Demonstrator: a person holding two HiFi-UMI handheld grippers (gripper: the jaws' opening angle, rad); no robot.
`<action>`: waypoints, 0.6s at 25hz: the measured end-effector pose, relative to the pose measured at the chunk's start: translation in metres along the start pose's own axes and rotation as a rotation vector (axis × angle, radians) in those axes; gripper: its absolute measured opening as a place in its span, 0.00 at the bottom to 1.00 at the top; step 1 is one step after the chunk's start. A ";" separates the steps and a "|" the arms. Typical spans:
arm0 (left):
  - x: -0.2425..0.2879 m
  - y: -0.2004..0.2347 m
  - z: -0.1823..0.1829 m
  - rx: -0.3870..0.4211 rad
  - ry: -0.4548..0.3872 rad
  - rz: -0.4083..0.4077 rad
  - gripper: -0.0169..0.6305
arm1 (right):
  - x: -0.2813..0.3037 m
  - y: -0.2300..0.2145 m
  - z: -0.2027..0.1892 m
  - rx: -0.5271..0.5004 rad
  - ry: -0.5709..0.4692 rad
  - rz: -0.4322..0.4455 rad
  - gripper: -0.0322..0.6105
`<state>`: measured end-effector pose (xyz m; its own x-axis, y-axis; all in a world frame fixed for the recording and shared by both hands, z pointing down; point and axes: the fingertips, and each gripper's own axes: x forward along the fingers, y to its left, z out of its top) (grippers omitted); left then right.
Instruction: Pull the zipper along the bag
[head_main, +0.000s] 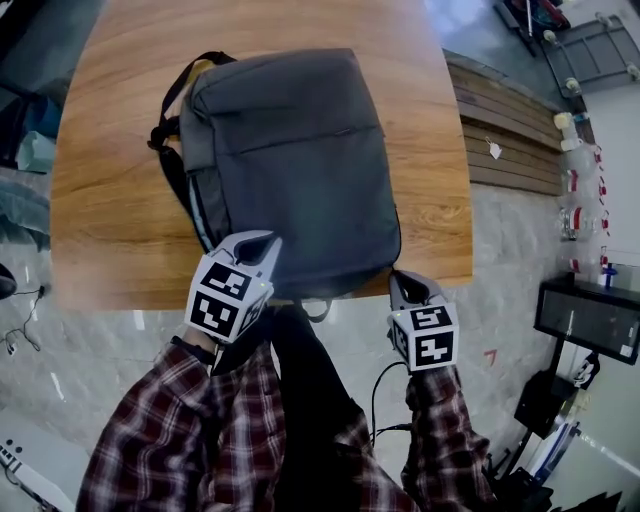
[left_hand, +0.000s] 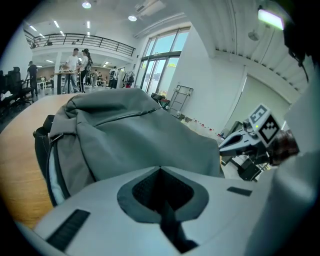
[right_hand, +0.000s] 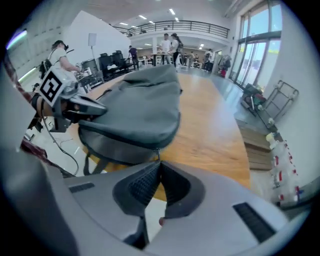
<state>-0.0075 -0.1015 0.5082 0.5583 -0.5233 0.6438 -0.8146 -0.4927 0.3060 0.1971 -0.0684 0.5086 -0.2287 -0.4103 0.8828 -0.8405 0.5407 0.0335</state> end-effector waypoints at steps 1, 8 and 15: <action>0.000 0.000 -0.001 -0.001 0.002 -0.002 0.04 | 0.001 -0.013 -0.002 -0.002 -0.001 -0.003 0.07; 0.004 0.008 -0.004 0.013 0.083 -0.066 0.04 | 0.011 -0.006 -0.002 0.014 -0.013 0.053 0.07; 0.000 0.066 0.018 0.159 0.246 0.144 0.04 | 0.014 0.067 -0.004 0.048 -0.034 0.205 0.07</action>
<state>-0.0586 -0.1468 0.5161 0.3690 -0.4211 0.8286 -0.8368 -0.5384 0.0990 0.1400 -0.0346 0.5250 -0.4133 -0.3197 0.8526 -0.7970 0.5799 -0.1689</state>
